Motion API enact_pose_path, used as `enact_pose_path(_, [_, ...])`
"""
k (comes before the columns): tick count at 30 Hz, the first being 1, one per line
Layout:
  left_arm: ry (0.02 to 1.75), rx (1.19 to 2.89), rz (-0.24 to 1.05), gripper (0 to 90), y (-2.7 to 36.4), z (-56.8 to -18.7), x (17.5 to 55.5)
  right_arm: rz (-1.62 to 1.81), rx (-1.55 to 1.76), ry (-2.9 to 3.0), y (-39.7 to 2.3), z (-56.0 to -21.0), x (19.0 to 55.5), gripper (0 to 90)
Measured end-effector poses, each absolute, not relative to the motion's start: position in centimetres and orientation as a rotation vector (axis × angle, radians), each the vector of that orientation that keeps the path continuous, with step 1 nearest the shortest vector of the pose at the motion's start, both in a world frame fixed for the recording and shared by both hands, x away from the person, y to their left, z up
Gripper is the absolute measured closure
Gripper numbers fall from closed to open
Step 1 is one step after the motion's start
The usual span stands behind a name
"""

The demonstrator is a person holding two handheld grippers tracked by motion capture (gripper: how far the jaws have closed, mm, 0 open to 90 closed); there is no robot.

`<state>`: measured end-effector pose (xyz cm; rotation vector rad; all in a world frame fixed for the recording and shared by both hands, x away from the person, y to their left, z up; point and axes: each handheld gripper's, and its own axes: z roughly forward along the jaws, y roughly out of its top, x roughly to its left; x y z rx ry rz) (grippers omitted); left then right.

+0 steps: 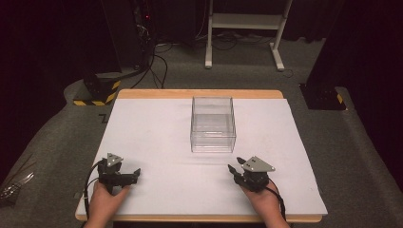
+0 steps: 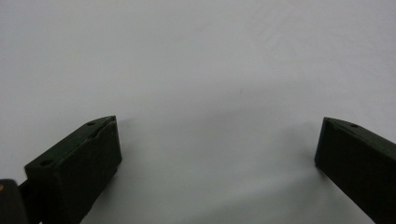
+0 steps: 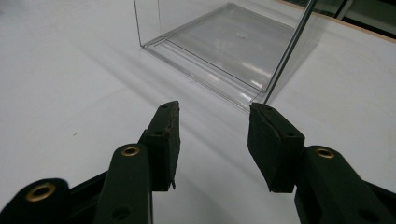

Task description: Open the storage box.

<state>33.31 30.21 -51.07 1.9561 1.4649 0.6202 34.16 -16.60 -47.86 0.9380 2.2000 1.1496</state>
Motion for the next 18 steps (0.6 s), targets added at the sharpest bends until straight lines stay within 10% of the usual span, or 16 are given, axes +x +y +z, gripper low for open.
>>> enact_pose_path(18, [1.468,1.953,0.616,0.5,30.2,-51.1,33.3,1.297,0.981,2.172,-15.2,-47.0,36.2,57.2])
